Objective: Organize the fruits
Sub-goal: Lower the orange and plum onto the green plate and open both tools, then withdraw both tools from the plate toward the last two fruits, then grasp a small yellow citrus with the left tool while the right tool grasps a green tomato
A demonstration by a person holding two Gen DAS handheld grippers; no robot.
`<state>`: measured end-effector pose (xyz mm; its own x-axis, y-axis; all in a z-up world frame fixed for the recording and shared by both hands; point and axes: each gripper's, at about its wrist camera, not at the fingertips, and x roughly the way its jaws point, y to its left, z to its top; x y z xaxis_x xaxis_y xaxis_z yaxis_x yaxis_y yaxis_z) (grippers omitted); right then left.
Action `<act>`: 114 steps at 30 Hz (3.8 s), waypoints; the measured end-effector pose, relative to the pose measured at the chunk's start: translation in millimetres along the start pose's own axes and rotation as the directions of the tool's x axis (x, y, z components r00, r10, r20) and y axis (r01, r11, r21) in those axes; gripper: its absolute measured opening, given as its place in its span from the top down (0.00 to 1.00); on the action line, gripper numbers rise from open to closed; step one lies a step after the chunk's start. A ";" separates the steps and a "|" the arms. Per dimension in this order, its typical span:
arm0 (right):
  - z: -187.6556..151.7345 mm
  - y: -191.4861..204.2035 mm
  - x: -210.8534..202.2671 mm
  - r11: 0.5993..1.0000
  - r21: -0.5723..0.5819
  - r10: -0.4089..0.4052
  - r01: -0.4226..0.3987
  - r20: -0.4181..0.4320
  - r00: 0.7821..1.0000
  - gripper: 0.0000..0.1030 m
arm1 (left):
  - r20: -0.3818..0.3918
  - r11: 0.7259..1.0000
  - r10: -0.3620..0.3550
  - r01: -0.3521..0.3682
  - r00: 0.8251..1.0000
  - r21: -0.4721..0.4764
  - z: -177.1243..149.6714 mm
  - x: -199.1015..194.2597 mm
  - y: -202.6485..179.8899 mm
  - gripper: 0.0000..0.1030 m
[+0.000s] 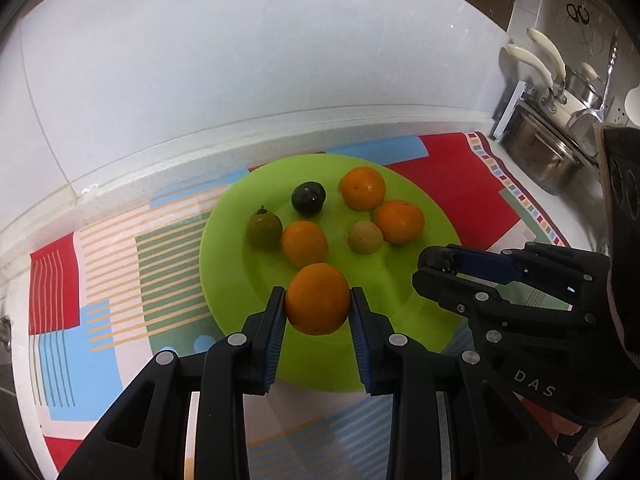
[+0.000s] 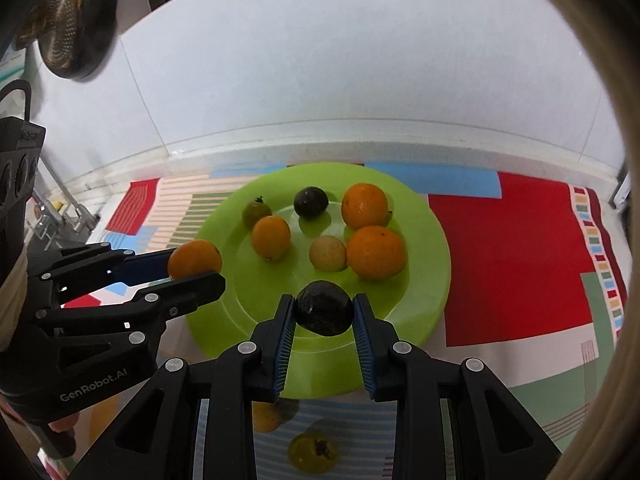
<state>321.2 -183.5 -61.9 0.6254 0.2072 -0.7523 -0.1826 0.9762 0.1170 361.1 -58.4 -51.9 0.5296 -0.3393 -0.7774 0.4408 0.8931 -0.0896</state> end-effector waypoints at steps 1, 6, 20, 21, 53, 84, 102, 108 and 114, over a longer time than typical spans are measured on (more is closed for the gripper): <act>0.2 -1.3 2.5 1.000 0.004 0.001 -0.001 -0.003 1.000 0.71 | 0.003 1.000 0.002 -0.002 1.000 0.000 0.5 0.7 0.8 0.69; -0.1 -1.9 -0.5 1.000 0.013 -0.028 0.028 0.020 0.999 0.58 | 0.058 0.998 0.054 -0.056 0.997 0.020 -3.2 -10.4 -0.7 0.52; -26.8 3.8 -55.6 0.998 0.023 -0.054 0.052 0.107 0.993 0.58 | 0.156 0.994 0.104 -0.109 0.982 0.026 -28.8 -69.6 -18.7 0.42; -28.1 3.6 -59.1 0.998 0.026 -0.054 0.051 0.113 0.992 0.58 | 0.164 0.993 0.105 -0.112 0.981 0.031 -29.9 -73.8 -20.9 0.41; -80.4 16.6 -68.7 0.997 -0.077 -0.022 0.025 0.038 0.999 0.58 | 0.197 0.973 0.000 -0.046 0.980 0.228 -80.2 -78.2 -53.9 0.27; -86.7 1.6 -18.2 0.998 -0.059 0.014 -0.017 -0.062 0.998 0.71 | -0.010 0.963 -0.134 0.132 0.991 0.235 -75.0 -10.0 -59.4 0.58; -93.2 -21.5 -34.2 0.997 0.071 -0.023 0.024 -0.021 1.000 0.71 | -0.084 0.985 -0.090 0.101 0.992 0.140 -65.7 12.1 -71.9 0.74; -93.2 -20.1 -38.3 0.997 0.077 -0.021 0.022 -0.013 1.000 0.71 | -0.071 0.985 -0.099 0.108 0.993 0.134 -66.6 1.7 -71.2 0.74; -94.3 -13.4 -49.3 0.997 0.071 -0.014 0.013 0.005 1.000 0.71 | -0.039 0.987 -0.089 0.093 0.995 0.131 -67.3 -16.8 -68.7 0.74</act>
<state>221.4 -212.9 -87.5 0.6318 0.1942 -0.7504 -0.1198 0.9809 0.1530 273.1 -94.2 -74.6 0.4595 -0.4054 -0.7903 0.5796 0.8110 -0.0791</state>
